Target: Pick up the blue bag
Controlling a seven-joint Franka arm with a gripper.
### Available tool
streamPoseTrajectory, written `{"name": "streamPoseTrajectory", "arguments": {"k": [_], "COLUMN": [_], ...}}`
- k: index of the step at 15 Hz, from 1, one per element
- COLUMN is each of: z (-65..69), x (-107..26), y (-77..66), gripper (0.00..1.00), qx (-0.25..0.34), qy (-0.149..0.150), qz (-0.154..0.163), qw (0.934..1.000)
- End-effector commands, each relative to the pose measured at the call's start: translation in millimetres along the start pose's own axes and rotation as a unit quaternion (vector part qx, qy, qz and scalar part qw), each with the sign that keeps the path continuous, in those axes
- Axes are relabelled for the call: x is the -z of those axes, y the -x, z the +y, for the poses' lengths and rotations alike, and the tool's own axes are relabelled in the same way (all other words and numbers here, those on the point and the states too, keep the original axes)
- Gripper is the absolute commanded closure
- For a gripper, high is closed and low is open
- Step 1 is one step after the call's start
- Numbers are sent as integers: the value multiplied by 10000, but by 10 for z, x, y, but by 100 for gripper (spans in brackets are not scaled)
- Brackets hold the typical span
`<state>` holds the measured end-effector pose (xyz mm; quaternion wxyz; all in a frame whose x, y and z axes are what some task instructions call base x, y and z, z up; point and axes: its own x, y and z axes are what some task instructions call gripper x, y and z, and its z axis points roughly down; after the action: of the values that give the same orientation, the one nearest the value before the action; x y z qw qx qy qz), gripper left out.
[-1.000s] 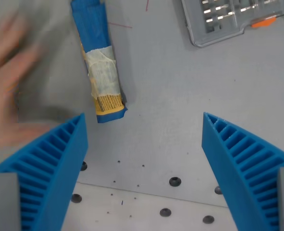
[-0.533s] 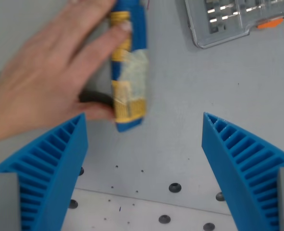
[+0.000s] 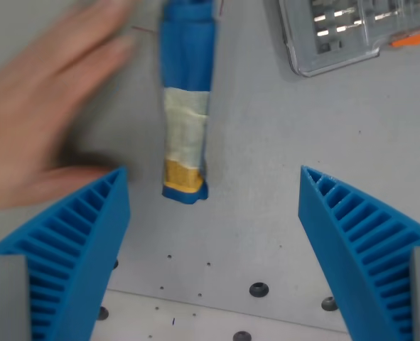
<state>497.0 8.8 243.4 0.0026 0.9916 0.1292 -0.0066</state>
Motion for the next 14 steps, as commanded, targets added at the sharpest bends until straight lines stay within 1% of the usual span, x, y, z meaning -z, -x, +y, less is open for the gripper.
{"name": "streamPoseTrajectory", "arguments": {"k": [1, 14], "z": [20, 11], "x": [-79, -357], "y": [62, 103], "gripper": [0, 0], "qx": [198, 285], "qy": [18, 4], "qz": [548, 581], "qw": [9983, 9979]}}
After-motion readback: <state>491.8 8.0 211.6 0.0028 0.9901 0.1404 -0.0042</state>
